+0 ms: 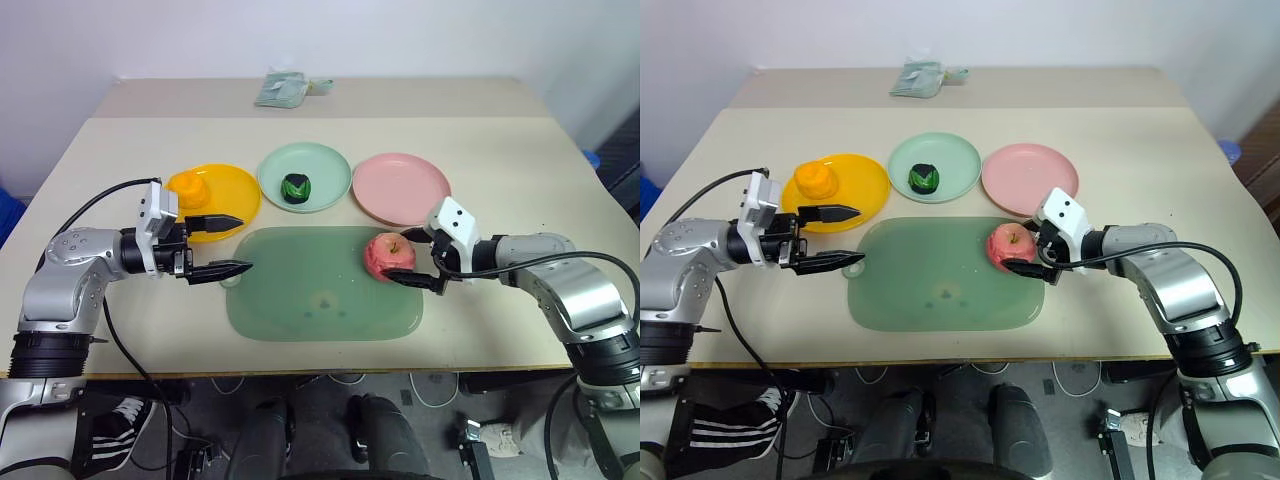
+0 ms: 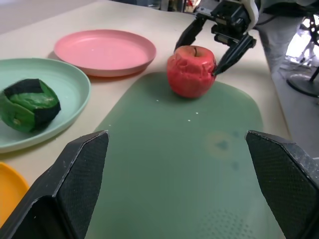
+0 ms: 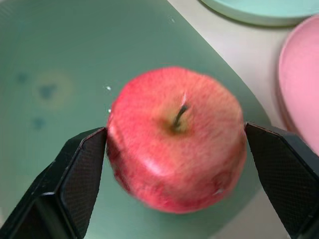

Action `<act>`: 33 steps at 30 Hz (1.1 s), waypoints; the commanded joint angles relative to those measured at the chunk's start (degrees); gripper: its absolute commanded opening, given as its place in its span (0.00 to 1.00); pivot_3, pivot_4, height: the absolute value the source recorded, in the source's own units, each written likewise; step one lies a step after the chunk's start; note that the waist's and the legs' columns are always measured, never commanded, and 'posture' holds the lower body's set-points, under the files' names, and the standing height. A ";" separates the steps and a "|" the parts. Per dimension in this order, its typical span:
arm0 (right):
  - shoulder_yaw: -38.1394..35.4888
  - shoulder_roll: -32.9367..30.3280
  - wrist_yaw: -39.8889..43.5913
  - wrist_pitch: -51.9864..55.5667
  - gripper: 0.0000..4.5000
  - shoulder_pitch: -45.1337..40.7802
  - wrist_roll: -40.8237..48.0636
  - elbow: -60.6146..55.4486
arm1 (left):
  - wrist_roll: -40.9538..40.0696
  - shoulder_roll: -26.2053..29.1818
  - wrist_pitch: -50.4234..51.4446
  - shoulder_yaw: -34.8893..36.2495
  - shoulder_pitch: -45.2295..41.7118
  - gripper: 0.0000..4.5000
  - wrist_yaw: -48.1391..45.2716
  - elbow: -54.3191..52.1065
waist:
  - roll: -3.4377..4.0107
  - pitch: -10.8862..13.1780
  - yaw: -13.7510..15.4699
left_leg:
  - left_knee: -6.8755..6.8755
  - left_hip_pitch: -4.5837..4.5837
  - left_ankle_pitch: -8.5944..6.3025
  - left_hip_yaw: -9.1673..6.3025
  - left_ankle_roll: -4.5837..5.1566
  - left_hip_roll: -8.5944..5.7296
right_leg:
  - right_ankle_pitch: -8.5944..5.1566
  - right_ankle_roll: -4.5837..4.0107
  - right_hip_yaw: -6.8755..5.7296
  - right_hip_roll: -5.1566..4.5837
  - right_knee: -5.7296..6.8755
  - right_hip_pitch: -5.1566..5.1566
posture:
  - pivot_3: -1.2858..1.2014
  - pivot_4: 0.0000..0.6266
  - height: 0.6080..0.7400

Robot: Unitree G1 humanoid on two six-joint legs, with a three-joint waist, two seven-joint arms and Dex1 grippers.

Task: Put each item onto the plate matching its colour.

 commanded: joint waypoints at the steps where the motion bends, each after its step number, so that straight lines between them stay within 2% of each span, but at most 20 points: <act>1: 0.75 0.44 0.00 -0.94 0.94 -0.35 -1.45 -0.10 | 0.42 -0.34 -1.92 1.00 -1.22 1.00 0.73 -0.66 | 0.00 0.00 -0.01 | 0.00 0.01 0.00 0.00 0.00 0.00 | 0.00 0.00 0.00 0.00 0.01 0.00 | 0.52 0.24 0.97; 4: -2.08 2.57 -0.98 1.00 0.73 -2.03 1.18 -0.17 | 0.75 -0.55 -2.83 1.30 -1.46 1.00 1.14 -0.20 | -0.01 0.00 -0.12 | 0.00 0.02 0.00 0.00 0.00 0.01 | 0.00 0.00 0.00 0.02 0.01 0.01 | 0.52 0.24 0.97; 5: -3.38 3.60 -1.84 1.10 0.70 -3.18 1.79 0.32 | 1.06 -0.89 -3.66 1.62 -1.78 1.00 1.92 0.28 | 0.00 0.00 -0.10 | 0.00 0.02 0.00 0.00 0.00 0.01 | 0.00 0.00 0.00 0.02 0.02 0.01 | 0.52 0.24 0.97; 10: -9.15 9.99 -12.70 -0.11 0.70 -13.53 -0.23 11.90 | 2.56 -4.08 -7.71 3.22 -5.52 1.00 8.14 4.28 | 0.02 0.01 -0.04 | 0.04 0.01 0.01 0.02 -0.02 0.00 | 0.02 0.01 0.01 0.02 0.03 -0.01 | 0.52 0.24 0.97; 16: -7.35 12.97 -21.27 -8.37 0.70 -20.84 -8.50 27.00 | 1.69 -6.76 -6.08 3.48 -5.90 1.00 12.60 2.25 | 0.00 0.00 -0.05 | -0.05 -0.05 0.00 0.02 -0.01 -0.02 | 0.01 0.01 0.01 -0.02 -0.07 -0.03 | 0.52 0.24 0.97; 20: -5.09 15.12 -21.45 -13.79 0.70 -22.47 -12.03 34.58 | 1.18 -7.39 -4.74 3.23 -3.91 1.00 13.46 -0.19 | 0.01 0.01 -0.28 | -0.05 -0.06 0.01 0.17 -0.01 -0.03 | 0.02 0.02 0.08 -0.04 -0.02 -0.10 | 0.52 0.24 0.97; 22: -4.78 15.91 -19.05 -14.33 0.92 -22.28 -11.64 36.70 | 1.05 -7.21 -4.23 3.44 -3.33 1.00 13.54 -0.88 | 0.02 0.01 -0.41 | -0.05 -0.04 0.01 0.18 -0.01 0.00 | 0.02 0.02 0.10 -0.02 0.04 -0.12 | 0.52 0.24 0.97; 23: -4.66 16.04 -19.10 -14.62 1.00 -22.16 -12.14 37.18 | 1.02 -7.12 -4.03 3.52 -3.15 1.00 13.58 -1.11 | 0.02 0.01 -0.42 | -0.05 -0.03 0.01 0.18 -0.01 0.01 | 0.02 0.02 0.10 0.00 0.05 -0.12 | 0.52 0.24 0.97; 27: -7.20 16.24 -18.76 -14.75 1.00 -21.72 -10.52 31.67 | 0.75 -6.41 -3.62 4.13 -3.20 1.00 12.75 -0.44 | 0.03 0.02 -0.33 | -0.05 -0.02 0.01 0.18 -0.01 0.02 | 0.02 0.02 0.11 0.01 0.08 -0.12 | 0.52 0.24 0.97; 31: -13.99 17.46 -13.43 -9.07 1.00 -17.63 3.21 12.98 | 0.84 -5.04 -5.11 5.04 -4.69 1.00 10.60 3.34 | 0.05 0.03 -0.16 | -0.07 -0.04 0.00 0.16 -0.01 0.02 | 0.02 0.02 0.11 0.01 0.07 -0.16 | 0.52 0.24 0.97; 33: -14.57 15.84 -9.36 -6.78 1.00 -13.23 8.43 2.69 | 0.55 -4.52 -5.29 5.26 -5.20 1.00 9.62 3.87 | 0.02 0.01 0.14 | -0.10 -0.05 0.00 0.12 0.00 0.04 | 0.02 0.02 0.10 0.03 0.06 -0.16 | 0.52 0.24 0.97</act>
